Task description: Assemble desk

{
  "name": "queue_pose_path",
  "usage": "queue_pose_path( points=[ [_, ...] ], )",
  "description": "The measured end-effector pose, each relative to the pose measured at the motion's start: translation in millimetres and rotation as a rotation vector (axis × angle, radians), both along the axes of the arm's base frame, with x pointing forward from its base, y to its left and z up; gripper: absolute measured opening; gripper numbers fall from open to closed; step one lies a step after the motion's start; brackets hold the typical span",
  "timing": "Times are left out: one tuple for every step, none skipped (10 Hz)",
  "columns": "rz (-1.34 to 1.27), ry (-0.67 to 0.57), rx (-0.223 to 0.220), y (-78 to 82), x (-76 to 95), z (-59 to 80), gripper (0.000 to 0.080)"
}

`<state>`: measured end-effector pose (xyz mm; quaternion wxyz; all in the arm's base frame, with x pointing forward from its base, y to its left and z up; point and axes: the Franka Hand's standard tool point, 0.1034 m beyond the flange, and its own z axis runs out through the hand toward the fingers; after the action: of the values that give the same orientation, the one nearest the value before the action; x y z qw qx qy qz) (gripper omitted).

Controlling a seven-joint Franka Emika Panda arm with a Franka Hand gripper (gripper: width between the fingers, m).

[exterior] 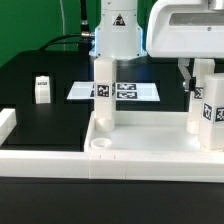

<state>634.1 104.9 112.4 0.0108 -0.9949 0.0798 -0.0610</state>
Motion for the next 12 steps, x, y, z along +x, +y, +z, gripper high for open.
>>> queue_pose_path(
  points=[
    [0.023,0.000,-0.007,-0.2,0.0,0.0,0.0649],
    [0.115,-0.001,-0.023,-0.8,0.1,0.0,0.0649],
    [0.192,-0.001,-0.038,-1.3,0.1,0.0,0.0649],
    [0.231,-0.001,-0.044,-1.6,0.1,0.0,0.0649],
    [0.258,-0.001,-0.049,-1.7,0.1,0.0,0.0622],
    [0.250,-0.001,-0.048,-1.9,0.2,0.0,0.0622],
    [0.250,-0.001,-0.048,-2.0,0.2,0.0,0.0450],
    [0.234,-0.001,-0.046,-1.9,0.2,0.1,0.0288],
    [0.215,-0.001,-0.044,-2.1,0.1,-0.1,0.0288],
    [0.215,-0.001,-0.044,-2.2,0.1,-0.1,0.0288],
    [0.214,-0.001,-0.044,-2.2,0.2,-0.2,0.0288],
    [0.136,-0.001,-0.033,-2.1,0.1,-0.2,0.0288]
  ],
)
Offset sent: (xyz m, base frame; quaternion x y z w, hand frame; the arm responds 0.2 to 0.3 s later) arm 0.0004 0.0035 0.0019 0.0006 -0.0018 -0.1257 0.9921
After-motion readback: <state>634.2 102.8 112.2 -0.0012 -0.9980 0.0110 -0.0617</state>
